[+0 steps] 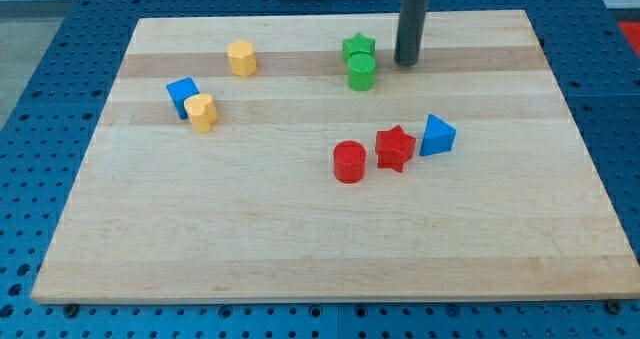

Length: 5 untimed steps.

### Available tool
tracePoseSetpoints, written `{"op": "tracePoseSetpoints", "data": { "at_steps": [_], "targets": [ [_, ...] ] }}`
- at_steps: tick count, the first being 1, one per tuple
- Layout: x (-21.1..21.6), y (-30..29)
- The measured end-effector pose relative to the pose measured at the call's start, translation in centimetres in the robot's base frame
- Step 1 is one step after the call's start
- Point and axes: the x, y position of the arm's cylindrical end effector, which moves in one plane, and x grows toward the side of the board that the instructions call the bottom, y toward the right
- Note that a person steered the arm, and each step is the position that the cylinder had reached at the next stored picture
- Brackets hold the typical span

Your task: Move the blue triangle down

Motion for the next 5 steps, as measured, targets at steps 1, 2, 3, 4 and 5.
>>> {"op": "tracePoseSetpoints", "data": {
  "at_steps": [1,2,3,4,5],
  "targets": [
    [0.0,0.4],
    [0.1,0.4],
    [1.6,0.4],
    [3.5,0.4],
    [4.7,0.4]
  ]
}}
